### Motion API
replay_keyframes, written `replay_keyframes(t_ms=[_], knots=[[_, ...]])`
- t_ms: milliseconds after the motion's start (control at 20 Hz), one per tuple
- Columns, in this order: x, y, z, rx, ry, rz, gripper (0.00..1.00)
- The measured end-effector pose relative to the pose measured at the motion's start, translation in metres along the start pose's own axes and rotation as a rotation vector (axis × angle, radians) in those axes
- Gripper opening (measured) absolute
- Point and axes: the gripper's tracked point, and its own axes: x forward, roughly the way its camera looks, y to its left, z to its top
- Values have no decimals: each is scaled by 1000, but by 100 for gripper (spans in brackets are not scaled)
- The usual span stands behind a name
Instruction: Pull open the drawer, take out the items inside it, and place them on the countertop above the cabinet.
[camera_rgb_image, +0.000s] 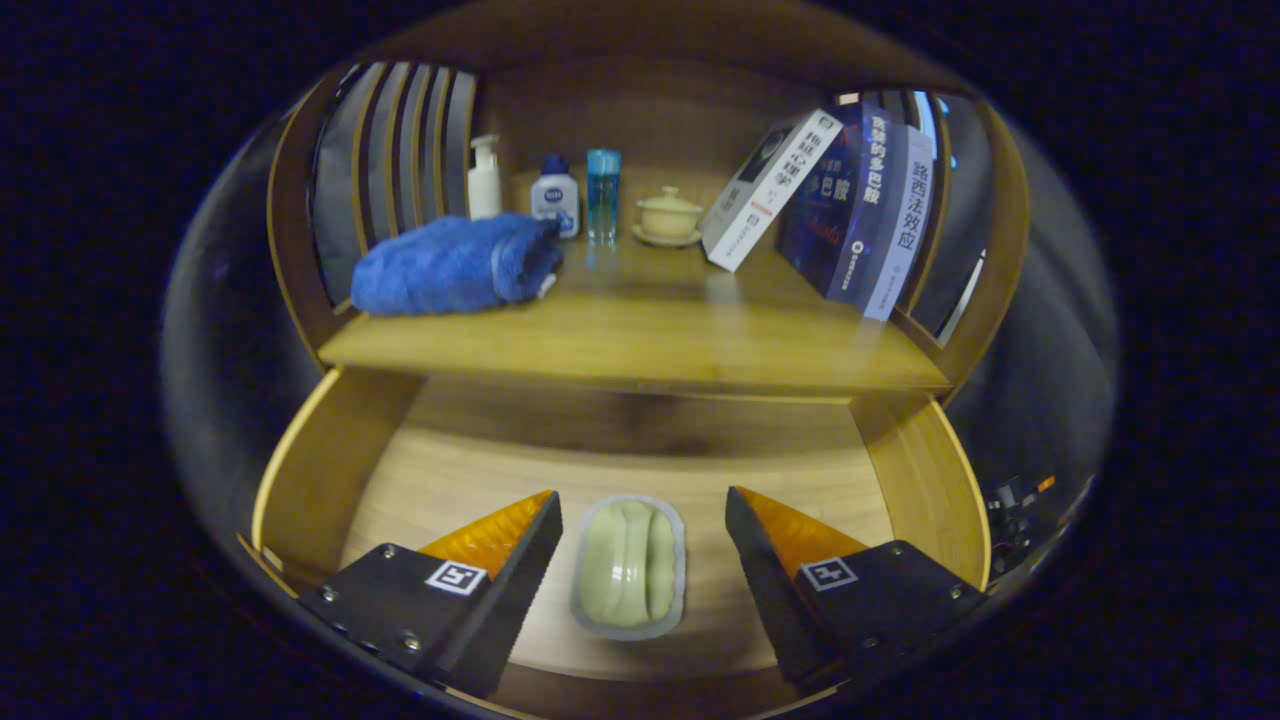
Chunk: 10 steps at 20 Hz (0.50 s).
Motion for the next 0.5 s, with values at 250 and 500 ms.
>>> replay_keyframes(t_ms=[250, 500], knots=[[16, 5, -25, 111, 167, 56, 52], [14, -1, -32, 99, 176, 27, 23]])
